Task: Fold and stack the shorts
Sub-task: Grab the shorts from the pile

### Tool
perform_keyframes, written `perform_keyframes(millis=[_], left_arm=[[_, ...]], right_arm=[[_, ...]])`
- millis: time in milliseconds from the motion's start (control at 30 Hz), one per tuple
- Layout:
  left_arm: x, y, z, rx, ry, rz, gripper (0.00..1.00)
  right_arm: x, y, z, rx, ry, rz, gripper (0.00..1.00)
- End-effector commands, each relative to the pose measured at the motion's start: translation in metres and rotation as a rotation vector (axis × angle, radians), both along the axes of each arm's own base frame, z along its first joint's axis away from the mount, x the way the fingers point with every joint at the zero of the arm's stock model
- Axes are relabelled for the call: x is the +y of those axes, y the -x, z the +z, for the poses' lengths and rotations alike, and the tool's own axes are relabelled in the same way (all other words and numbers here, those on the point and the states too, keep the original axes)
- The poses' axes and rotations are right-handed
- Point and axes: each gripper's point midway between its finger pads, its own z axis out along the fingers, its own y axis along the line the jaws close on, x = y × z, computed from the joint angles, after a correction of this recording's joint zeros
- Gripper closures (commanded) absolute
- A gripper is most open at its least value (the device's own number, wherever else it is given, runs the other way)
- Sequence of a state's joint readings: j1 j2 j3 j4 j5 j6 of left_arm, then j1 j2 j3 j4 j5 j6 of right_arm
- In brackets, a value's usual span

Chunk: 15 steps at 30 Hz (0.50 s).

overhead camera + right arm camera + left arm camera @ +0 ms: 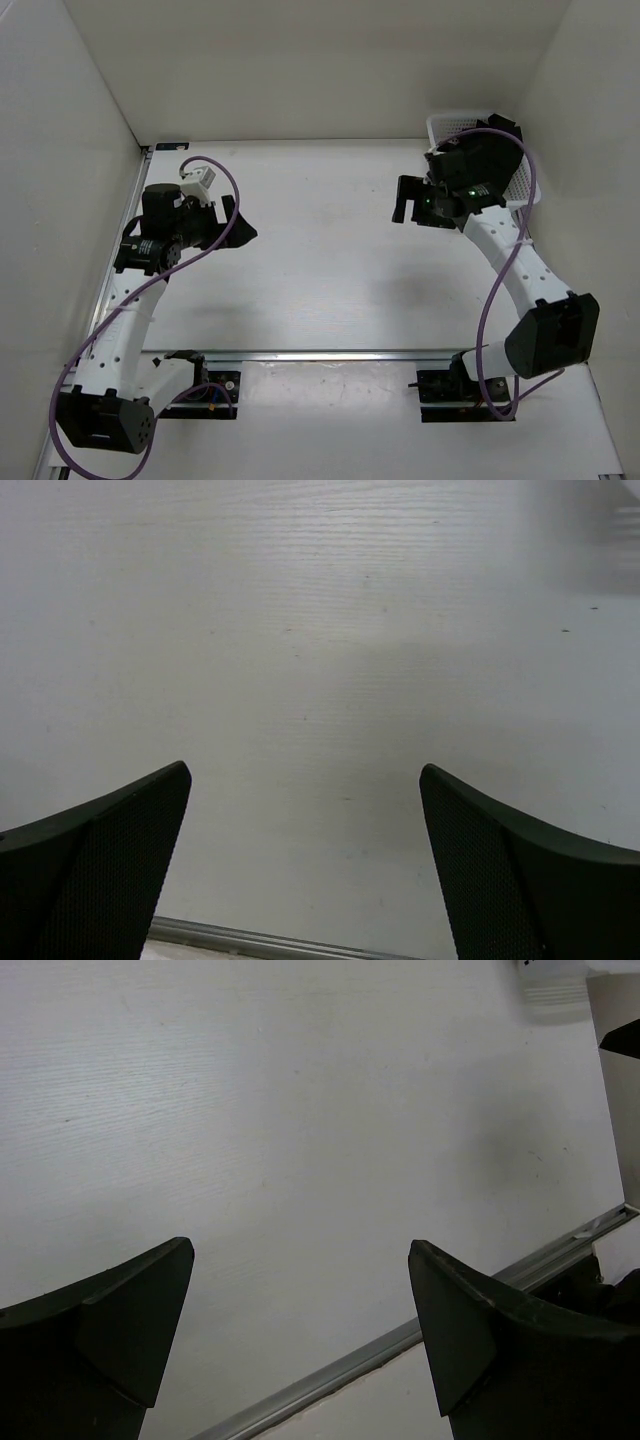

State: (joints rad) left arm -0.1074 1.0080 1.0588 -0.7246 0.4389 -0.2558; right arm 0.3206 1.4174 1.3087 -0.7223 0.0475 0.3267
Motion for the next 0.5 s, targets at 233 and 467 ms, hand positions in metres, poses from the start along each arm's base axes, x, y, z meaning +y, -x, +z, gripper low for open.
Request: perform_keyframes(millis=[233,467], left_arm=[[-0.010,0.000,0.025,-0.075,0.032,-0.066,0.00],[-0.021,-0.011,0.013,-0.019,0.032,-0.108,0.00]], right_arm=[[-0.102,0.002,0.053,-0.156,0.094,-0.333,0.00],[-0.177,-0.073,0.075,-0.157,0.043,-0.548,0.26]])
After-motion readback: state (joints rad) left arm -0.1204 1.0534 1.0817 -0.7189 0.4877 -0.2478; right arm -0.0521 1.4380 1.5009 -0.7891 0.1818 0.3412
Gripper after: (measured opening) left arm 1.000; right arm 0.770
